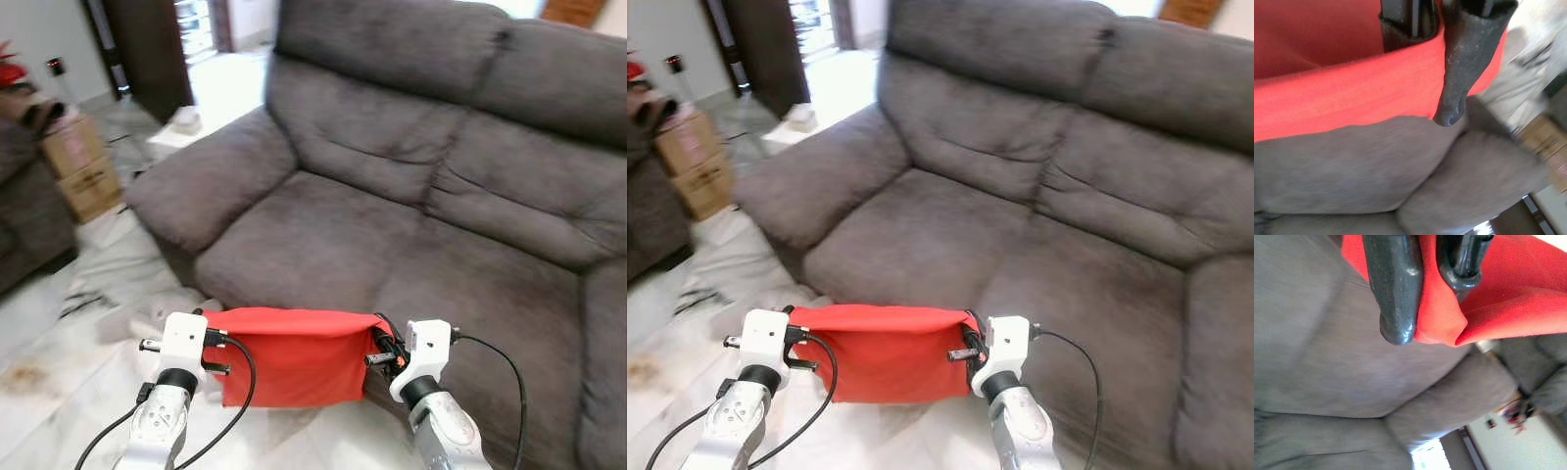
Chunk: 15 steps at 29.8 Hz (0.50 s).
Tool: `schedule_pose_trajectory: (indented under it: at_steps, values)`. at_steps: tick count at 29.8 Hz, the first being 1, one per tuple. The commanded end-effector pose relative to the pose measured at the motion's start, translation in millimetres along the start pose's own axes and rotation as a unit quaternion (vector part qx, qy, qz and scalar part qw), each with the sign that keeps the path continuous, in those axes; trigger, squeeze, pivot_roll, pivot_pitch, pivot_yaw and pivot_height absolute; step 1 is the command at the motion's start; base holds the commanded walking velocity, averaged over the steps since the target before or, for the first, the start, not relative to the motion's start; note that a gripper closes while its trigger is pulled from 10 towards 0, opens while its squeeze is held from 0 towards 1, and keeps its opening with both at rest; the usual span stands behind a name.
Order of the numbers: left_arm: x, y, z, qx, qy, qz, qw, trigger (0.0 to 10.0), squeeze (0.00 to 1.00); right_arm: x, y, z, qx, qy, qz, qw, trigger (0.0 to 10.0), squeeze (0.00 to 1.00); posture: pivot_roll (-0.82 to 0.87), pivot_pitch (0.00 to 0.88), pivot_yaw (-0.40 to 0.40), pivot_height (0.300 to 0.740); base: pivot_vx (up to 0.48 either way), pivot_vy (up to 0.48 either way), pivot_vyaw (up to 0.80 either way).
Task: Move the pillow to the sofa from floor
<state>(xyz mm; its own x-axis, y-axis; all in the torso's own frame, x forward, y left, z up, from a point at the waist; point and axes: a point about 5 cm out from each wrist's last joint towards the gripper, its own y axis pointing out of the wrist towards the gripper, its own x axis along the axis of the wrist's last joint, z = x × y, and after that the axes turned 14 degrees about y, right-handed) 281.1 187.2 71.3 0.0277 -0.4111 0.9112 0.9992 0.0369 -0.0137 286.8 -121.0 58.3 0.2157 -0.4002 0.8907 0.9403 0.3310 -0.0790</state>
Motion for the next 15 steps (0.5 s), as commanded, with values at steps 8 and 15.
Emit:
schedule_pose_trajectory:
  at_steps: [8,15]
  values:
    - [7.4,1.9,9.1,0.026,-0.008,-0.02,0.999,10.0,0.0,16.2,-0.1,-5.7,-0.011,-0.014,-0.038,0.999,10.0,0.0,0.06,0.117,0.024,0.74,0.0,0.0,-0.8]
    - [7.7,1.8,9.0,0.027,-0.007,-0.02,0.999,10.0,0.0,16.6,0.5,-5.9,-0.013,-0.016,-0.042,0.999,10.0,0.0,0.06,0.118,0.023,0.74,0.0,0.0,-0.8]
